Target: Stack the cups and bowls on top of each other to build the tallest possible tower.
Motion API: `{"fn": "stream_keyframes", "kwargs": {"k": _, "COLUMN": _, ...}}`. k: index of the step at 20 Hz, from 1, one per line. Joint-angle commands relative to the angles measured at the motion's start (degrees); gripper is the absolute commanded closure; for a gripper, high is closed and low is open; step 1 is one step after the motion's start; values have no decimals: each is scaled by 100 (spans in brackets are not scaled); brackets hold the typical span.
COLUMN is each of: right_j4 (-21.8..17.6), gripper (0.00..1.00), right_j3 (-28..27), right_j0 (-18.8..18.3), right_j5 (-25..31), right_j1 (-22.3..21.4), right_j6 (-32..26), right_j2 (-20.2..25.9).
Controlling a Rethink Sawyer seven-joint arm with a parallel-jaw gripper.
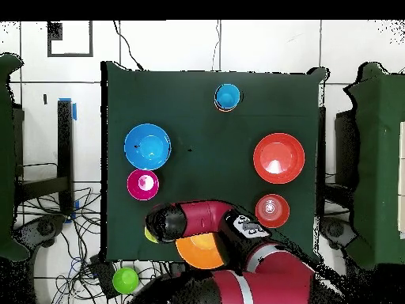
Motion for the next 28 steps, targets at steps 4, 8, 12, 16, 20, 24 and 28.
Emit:
{"fn": "stream_keyframes", "kwargs": {"k": 4, "right_j4": -849, "gripper": 0, "right_j3": -443, "right_j0": 68, "right_j5": 151, "right_j1": 435, "right_j6": -13, "right_j2": -242}}
{"fn": "stream_keyframes", "kwargs": {"k": 8, "right_j4": -794, "gripper": 0, "right_j3": -336, "right_j0": -89, "right_j5": 318, "right_j1": 427, "right_j6": 17, "right_j2": -71}}
{"fn": "stream_keyframes", "kwargs": {"k": 12, "right_j4": -775, "gripper": 0, "right_j3": -341, "right_j0": -114, "right_j5": 389, "right_j1": 417, "right_j6": 30, "right_j2": 9}}
{"fn": "stream_keyframes", "kwargs": {"k": 16, "right_j4": -747, "gripper": 0, "right_j3": -304, "right_j0": -109, "right_j5": 445, "right_j1": 358, "right_j6": 34, "right_j2": 35}}
{"fn": "stream_keyframes", "kwargs": {"k": 20, "right_j4": -681, "gripper": 0, "right_j3": -318, "right_j0": -137, "right_j5": 454, "right_j1": 385, "right_j6": 92, "right_j2": 19}}
{"fn": "stream_keyframes", "kwargs": {"k": 24, "right_j4": -651, "gripper": 0, "right_j3": -314, "right_j0": -145, "right_j5": 434, "right_j1": 389, "right_j6": 130, "right_j2": 21}}
{"fn": "stream_keyframes", "kwargs": {"k": 28, "right_j4": -613, "gripper": 0, "right_j3": -248, "right_j0": -180, "right_j5": 340, "right_j1": 391, "right_j6": 222, "right_j2": 12}}
